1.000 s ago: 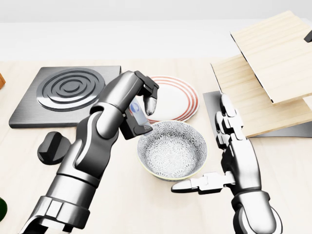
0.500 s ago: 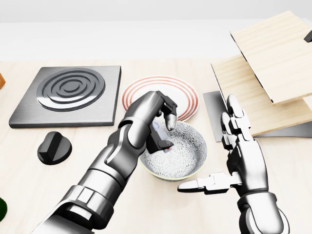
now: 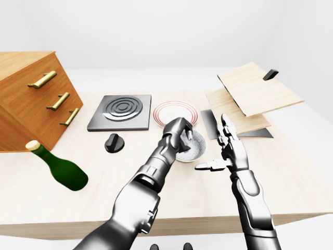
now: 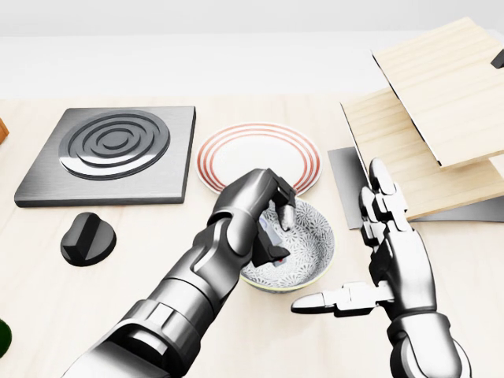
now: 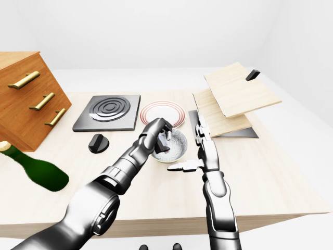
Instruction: Pick up the cream cheese and put it in the bowl.
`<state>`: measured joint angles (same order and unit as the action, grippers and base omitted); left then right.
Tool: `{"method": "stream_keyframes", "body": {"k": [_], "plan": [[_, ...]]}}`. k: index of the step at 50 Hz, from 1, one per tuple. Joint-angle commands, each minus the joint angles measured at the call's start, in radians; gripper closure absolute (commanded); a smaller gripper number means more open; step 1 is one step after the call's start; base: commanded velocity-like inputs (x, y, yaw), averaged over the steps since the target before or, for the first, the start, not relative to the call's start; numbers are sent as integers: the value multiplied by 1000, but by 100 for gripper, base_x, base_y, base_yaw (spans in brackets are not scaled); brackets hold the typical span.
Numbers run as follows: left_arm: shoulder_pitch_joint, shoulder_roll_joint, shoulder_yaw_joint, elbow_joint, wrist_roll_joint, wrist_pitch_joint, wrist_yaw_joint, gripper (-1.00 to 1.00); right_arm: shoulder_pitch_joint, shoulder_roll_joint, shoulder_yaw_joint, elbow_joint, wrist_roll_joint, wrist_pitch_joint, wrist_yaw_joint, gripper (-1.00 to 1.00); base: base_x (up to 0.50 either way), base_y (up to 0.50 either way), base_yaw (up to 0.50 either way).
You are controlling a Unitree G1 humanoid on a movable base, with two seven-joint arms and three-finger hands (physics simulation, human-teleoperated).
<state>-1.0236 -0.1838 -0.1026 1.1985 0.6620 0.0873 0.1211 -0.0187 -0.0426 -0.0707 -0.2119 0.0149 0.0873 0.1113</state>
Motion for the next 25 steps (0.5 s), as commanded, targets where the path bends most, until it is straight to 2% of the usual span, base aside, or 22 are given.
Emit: {"method": "stream_keyframes", "body": {"k": [1, 25], "plan": [[-33, -35, 2, -16, -41, 0, 34, 100, -10, -2, -8, -13, 22, 0, -6, -100, 0, 0, 0], [-57, -85, -7, 0, -12, 0, 30, 100, -5, -2, -9, -26, 31, 0, 0, -100, 0, 0, 0]]}}
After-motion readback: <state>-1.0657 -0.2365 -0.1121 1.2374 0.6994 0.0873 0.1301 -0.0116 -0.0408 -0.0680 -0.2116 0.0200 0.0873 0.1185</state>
